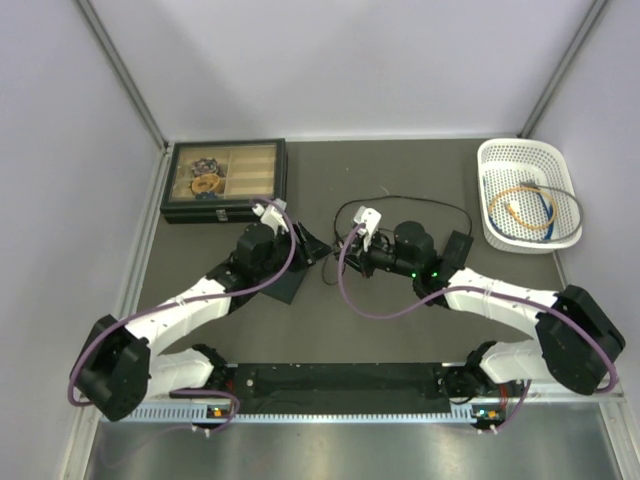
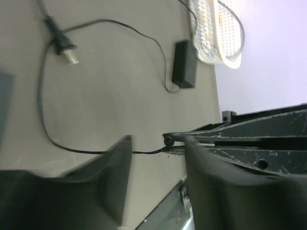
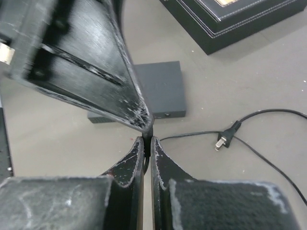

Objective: Insert the plug into the switch port
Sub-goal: Pick up the power from the center of the board.

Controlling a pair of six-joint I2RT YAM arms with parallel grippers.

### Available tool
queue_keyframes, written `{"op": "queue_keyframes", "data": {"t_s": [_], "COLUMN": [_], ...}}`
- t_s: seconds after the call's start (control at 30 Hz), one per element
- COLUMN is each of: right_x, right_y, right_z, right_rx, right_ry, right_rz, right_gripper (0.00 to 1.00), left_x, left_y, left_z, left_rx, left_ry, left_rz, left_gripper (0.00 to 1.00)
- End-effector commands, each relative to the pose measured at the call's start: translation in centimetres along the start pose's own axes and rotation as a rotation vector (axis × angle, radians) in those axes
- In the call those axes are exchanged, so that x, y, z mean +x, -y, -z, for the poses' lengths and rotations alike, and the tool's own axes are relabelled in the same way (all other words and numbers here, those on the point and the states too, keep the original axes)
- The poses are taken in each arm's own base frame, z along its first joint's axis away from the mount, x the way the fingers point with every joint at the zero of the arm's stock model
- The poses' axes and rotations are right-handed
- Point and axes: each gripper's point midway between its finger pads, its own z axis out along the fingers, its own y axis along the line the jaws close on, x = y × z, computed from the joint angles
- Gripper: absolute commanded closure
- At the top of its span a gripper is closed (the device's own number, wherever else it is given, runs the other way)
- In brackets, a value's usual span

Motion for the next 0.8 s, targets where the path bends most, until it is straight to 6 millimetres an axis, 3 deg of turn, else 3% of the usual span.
{"op": "queue_keyframes", "data": {"t_s": [0.0,0.07,0.2,0.33,0.37,0.47,0.6,0.77], "right_x": [-0.9,0.2,2.3,3.9,5.6,6.1,8.2,9.7], "right_y": [1.2,1.3,1.7,2.3,2.4,2.5,2.7,3.1], "right_z": [-0.7,-1.0,-1.8,-2.8,-3.2,-4.5,-6.3,-8.0], "right_rx": [0.02,0.019,0.013,0.018,0.014,-0.003,-0.024,-0.024], "right_ry": [-0.005,-0.046,-0.134,-0.194,-0.246,-0.263,-0.3,-0.308], "right_rz": [0.05,0.044,0.045,0.033,0.021,0.018,-0.002,-0.022], "right_gripper": [1.0,1.0,1.0,1.0,1.0,1.0,1.0,1.0], "left_x": [-2.7,-3.9,-6.4,-6.9,-7.1,-7.1,-6.6,-6.3], "left_y": [-0.5,-1.4,-3.8,-6.7,-7.5,-9.0,-11.6,-13.1], "left_z": [1.2,2.1,4.0,5.1,5.5,5.4,4.8,3.9], "left_rx": [-0.084,-0.158,-0.315,-0.469,-0.52,-0.61,-0.725,-0.779], "left_ry": [0.117,0.172,0.291,0.3,0.297,0.262,0.209,0.169], "left_rz": [-0.139,-0.175,-0.279,-0.347,-0.365,-0.4,-0.407,-0.414], "left_gripper": [0.38,0.25,0.12,0.11,0.09,0.08,0.08,0.1]}}
